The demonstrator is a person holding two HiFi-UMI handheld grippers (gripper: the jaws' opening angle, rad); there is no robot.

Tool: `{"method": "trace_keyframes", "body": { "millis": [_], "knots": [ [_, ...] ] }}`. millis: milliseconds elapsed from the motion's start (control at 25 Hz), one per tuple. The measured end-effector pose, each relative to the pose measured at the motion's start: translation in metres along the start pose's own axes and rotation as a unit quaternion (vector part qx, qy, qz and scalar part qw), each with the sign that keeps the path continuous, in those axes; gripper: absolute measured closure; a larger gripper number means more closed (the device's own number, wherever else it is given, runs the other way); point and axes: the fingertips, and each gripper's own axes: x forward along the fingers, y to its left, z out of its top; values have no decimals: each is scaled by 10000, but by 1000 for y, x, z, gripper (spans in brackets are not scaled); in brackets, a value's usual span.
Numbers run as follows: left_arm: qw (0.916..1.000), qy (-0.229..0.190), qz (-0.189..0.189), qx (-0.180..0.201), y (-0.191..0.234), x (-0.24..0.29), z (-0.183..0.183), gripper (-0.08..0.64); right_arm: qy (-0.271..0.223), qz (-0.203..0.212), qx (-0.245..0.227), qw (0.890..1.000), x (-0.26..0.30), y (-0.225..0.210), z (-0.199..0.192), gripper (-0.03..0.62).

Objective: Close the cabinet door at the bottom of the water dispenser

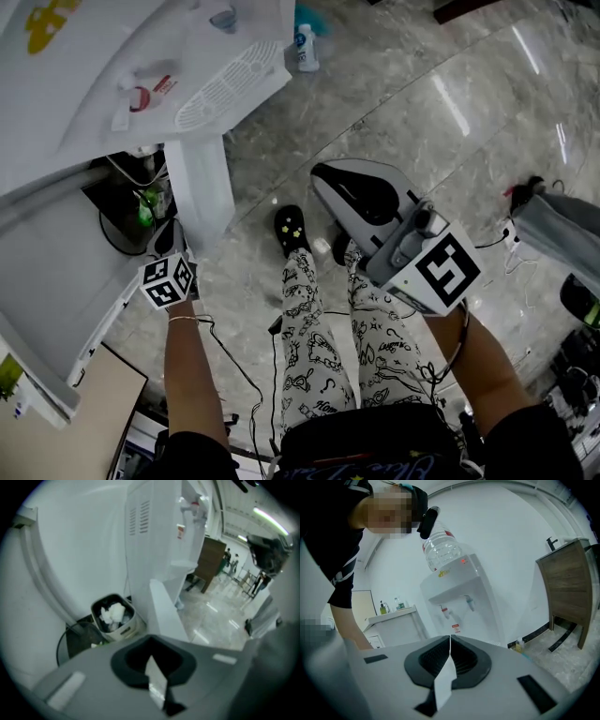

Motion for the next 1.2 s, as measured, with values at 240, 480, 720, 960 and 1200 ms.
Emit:
{"method": "trace_keyframes", "body": {
  "millis": [240, 480, 720, 960, 1200],
  "knots": [
    [9995, -145, 66, -270, -34, 9, 14, 565, -41, -373, 97, 9992, -13, -24, 0, 575],
    [9939, -515, -340, -910, -91, 28, 33, 565, -210, -635, 387, 9970, -30, -49, 0, 575],
    [9891, -716, -841, -973, -145, 50, 72, 563, -337, -828, 657, 9938, -41, -67, 3, 575],
    [9897, -619, -1046, -758, -172, 81, 116, 563, -421, -1128, 880, 9888, -60, -92, 6, 575],
    [9849, -782, -1112, -1074, -178, 110, 162, 563, -100, -1508, 536, 9871, -77, -114, 10, 575]
  ]
}}
